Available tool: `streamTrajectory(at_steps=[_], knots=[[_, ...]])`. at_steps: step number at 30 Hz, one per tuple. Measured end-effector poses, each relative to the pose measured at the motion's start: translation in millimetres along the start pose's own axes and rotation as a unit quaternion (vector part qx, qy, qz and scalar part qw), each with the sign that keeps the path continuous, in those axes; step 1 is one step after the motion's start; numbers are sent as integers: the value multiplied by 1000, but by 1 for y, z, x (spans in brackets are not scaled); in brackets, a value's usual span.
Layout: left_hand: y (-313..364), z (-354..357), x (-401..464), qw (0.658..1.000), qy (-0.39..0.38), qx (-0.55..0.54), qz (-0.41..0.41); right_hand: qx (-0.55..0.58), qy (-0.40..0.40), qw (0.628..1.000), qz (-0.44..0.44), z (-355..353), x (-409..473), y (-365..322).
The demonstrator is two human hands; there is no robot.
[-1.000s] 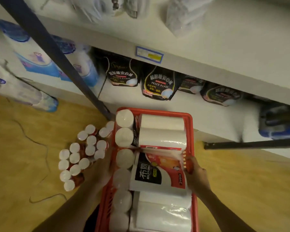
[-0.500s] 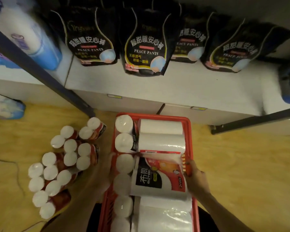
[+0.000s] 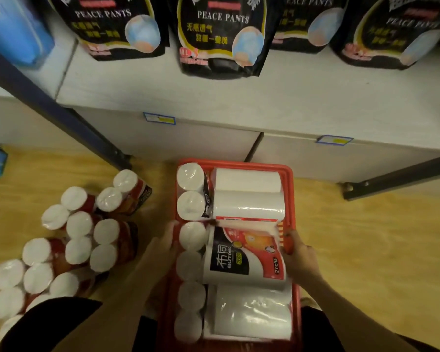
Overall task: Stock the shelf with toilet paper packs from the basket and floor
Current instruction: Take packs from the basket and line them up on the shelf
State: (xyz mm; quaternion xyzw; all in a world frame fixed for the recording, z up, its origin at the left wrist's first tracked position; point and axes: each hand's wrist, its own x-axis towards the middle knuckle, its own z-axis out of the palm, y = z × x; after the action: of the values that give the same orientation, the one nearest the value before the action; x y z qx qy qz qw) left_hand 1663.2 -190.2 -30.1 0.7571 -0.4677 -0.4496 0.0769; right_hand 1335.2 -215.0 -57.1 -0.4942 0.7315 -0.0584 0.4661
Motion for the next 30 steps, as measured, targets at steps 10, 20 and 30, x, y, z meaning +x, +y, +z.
streamTrajectory(at_steps=[10, 20, 30], knots=[[19, -2, -16, 969, 169, 164, 75, -179, 64, 978, -84, -23, 1, -29], [97, 42, -50, 985, -2, 40, -165, -493, 54, 794, -352, -23, 23, -120], [104, 38, -31, 949, -73, -154, -266, -596, 30, 737, -318, 2, 51, -109]])
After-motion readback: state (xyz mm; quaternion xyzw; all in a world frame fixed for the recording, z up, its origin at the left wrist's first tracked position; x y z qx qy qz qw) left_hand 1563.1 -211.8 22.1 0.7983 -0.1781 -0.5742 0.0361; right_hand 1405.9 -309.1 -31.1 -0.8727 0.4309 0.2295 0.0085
